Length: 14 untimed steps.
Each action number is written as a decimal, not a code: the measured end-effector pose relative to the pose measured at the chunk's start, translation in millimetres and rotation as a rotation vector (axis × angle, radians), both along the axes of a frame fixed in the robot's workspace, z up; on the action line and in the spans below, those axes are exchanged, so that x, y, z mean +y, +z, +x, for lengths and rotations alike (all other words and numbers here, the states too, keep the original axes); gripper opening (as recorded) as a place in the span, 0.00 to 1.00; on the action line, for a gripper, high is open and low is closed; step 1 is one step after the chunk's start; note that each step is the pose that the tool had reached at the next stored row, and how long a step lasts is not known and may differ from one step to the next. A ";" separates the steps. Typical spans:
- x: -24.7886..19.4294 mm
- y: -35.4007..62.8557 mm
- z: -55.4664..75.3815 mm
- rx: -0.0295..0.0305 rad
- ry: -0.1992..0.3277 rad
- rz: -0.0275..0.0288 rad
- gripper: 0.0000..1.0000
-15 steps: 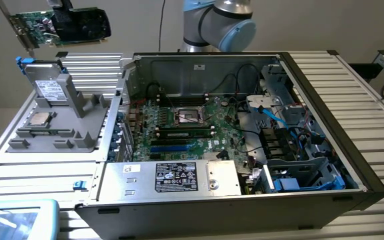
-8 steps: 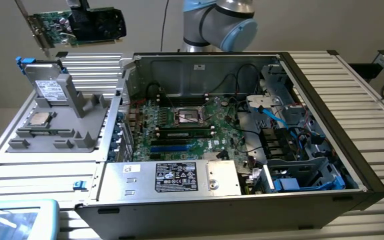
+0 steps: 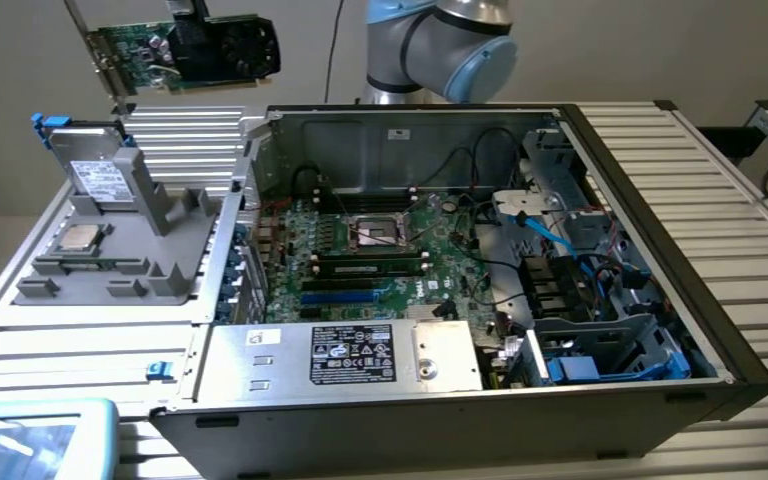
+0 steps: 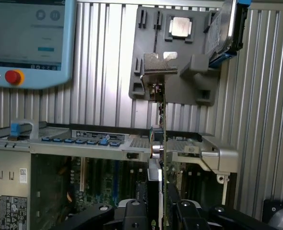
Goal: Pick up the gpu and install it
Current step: 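Pick up the gpu and move the gpu toward the slot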
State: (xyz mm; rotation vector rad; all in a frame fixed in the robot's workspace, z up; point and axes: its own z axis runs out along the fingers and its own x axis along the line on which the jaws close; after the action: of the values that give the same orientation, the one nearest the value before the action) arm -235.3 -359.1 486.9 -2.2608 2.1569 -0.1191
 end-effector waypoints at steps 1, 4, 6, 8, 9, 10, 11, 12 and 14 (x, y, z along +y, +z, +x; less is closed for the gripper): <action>0.0 0.0 3.1 0.0000 0.000 0.0000 0.27; 0.0 -0.2 12.0 0.0000 0.000 0.0002 0.27; 0.0 -0.3 17.7 0.0000 0.000 0.0005 0.27; 0.0 -0.6 23.0 0.0000 -0.001 0.0010 0.27; 0.0 -0.7 25.4 0.0000 -0.001 0.0012 0.27; 0.0 -0.8 27.1 0.0001 -0.002 0.0016 0.27; 0.0 -1.0 28.2 0.0000 -0.004 0.0024 0.27; 0.0 -1.1 29.3 0.0000 -0.007 0.0030 0.27; 0.0 -1.4 31.3 0.0000 -0.012 0.0045 0.27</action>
State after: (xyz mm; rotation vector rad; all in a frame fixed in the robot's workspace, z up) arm -203.9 -359.1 485.4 -2.2459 2.1687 -0.1143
